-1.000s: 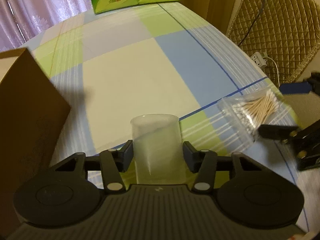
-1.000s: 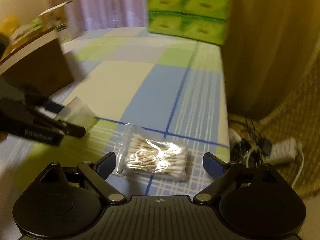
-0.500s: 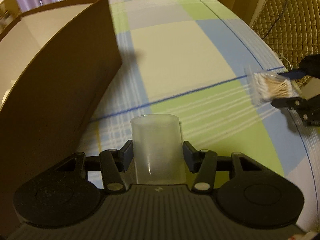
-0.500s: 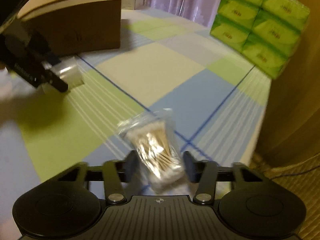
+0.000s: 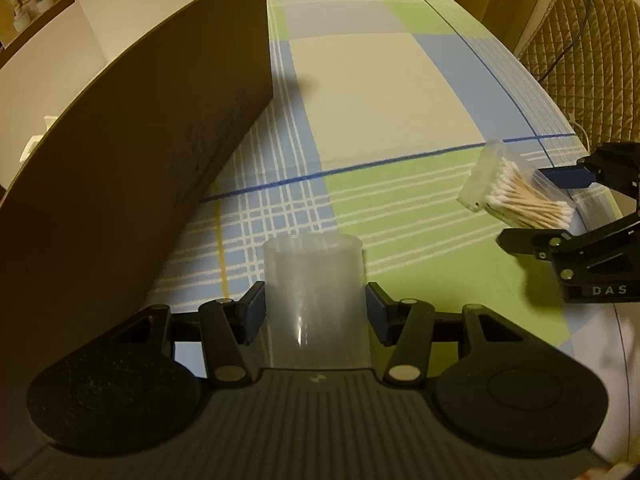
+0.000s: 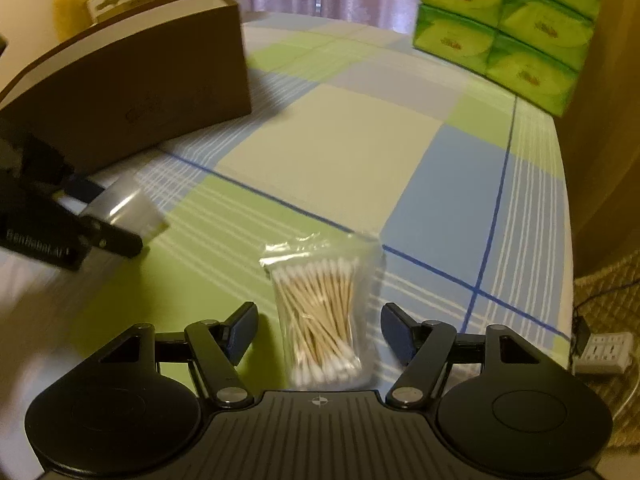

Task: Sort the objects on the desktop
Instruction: 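Lift the cup and cotton-swab bag and carry both over the box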

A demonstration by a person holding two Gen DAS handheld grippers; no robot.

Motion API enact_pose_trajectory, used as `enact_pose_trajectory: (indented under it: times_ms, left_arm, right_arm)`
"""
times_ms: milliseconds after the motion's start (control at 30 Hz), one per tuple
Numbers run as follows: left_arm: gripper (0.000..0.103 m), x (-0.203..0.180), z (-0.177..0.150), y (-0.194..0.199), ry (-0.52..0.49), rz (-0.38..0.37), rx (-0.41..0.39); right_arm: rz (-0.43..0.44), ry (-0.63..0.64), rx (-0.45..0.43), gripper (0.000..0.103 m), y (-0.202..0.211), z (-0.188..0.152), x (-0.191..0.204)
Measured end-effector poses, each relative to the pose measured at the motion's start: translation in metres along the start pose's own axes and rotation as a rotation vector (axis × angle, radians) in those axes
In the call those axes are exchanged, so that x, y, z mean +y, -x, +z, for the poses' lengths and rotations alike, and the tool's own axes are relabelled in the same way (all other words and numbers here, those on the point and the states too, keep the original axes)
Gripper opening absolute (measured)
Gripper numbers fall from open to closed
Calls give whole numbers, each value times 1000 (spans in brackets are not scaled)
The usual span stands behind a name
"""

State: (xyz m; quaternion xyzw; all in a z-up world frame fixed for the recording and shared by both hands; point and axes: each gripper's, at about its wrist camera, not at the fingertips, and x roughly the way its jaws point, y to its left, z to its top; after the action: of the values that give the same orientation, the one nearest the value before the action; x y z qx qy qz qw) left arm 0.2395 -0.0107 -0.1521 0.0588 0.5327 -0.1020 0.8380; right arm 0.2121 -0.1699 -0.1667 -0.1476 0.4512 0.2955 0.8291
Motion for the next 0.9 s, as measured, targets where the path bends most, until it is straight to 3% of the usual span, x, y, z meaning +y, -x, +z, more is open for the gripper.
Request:
enact_pose_trajectory:
  times_ms: [33,167,233,667,900]
  left_arm:
    - [48,0,1,-1,2,-3,-3]
    - [47,-4,2,-3,-13,-3,-12]
    - [47,-6,0,-2,-19,-7,-11]
    - [47,-4,-34,22,-1,-49,2]
    - [47,5,-46,50,12,-67,-36]
  right_arm:
    - [-2,-15,-4,63,0,1,0]
    - [-15,-21,-15,34,4,2,4]
    - [-21,-32,-8,29,6,0,8]
    - [46,-125,93,24,27,-13,46]
    - [84,-128,81,23,46,-11,68]
